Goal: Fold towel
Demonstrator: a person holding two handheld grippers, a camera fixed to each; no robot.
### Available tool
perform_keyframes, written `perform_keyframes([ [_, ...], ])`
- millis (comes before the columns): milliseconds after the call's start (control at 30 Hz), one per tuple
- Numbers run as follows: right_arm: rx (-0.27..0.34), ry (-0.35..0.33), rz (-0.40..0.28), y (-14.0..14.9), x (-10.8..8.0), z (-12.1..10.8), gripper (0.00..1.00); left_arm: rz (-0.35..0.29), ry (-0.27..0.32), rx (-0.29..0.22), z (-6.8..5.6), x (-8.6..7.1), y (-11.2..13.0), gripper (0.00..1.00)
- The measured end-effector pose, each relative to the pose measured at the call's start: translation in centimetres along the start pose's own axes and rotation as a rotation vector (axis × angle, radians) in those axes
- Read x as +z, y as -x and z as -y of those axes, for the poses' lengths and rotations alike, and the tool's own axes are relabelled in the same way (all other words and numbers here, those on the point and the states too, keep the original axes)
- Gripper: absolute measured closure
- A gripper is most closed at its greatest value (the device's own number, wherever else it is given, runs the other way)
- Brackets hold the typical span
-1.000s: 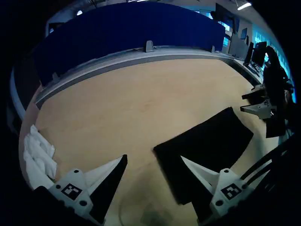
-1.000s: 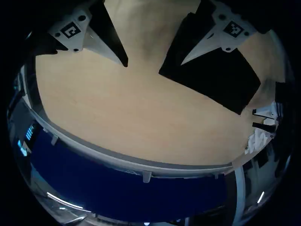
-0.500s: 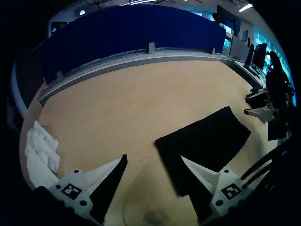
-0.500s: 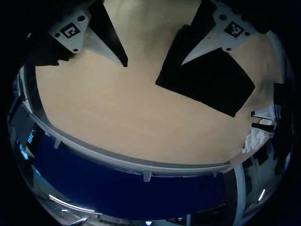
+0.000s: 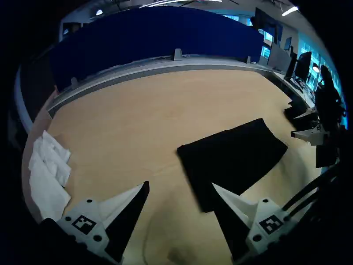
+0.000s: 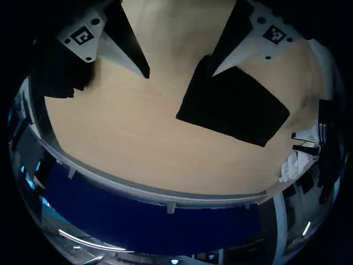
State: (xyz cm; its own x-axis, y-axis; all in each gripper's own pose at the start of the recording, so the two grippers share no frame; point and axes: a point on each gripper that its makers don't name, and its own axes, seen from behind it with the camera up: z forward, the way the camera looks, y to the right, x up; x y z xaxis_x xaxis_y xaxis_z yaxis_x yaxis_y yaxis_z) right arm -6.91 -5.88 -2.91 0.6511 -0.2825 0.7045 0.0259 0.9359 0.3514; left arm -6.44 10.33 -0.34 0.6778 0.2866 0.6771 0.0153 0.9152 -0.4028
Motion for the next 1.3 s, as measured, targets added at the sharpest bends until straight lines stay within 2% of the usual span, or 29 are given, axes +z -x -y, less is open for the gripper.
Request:
perform_keyframes([
  [300, -0.034, -0.065, -0.008, 0.1, 0.0, 1.3, 0.00, -0.011, -0.041, -0.058, 0.6, -2.5, 1.6, 0.06],
  [600, -0.130, -0.152, 0.026, 1.0, 0.6, 3.2, 0.00, -0.030, -0.106, -0.117, 1.0, -6.1, 3.9, 0.06],
  [767, -0.186, -0.201, 0.053, 1.8, 0.7, 4.4, 0.01, -0.029, -0.136, -0.172, 1.2, -7.9, 5.8, 0.06],
  [933, -0.220, -0.227, 0.079, 2.5, 0.9, 4.8, 0.15, -0.024, -0.161, -0.211, 1.4, -9.2, 7.3, 0.06],
  [1100, -0.233, -0.243, 0.098, 3.2, 1.3, 5.1, 0.20, -0.026, -0.176, -0.234, 1.6, -10.3, 8.1, 0.06],
  [1233, -0.232, -0.246, 0.110, 3.8, 1.6, 5.1, 0.31, -0.027, -0.183, -0.243, 1.7, -11.1, 8.6, 0.06],
  [1300, -0.230, -0.248, 0.117, 4.0, 1.8, 5.1, 0.33, -0.028, -0.187, -0.246, 1.7, -11.4, 8.7, 0.05],
])
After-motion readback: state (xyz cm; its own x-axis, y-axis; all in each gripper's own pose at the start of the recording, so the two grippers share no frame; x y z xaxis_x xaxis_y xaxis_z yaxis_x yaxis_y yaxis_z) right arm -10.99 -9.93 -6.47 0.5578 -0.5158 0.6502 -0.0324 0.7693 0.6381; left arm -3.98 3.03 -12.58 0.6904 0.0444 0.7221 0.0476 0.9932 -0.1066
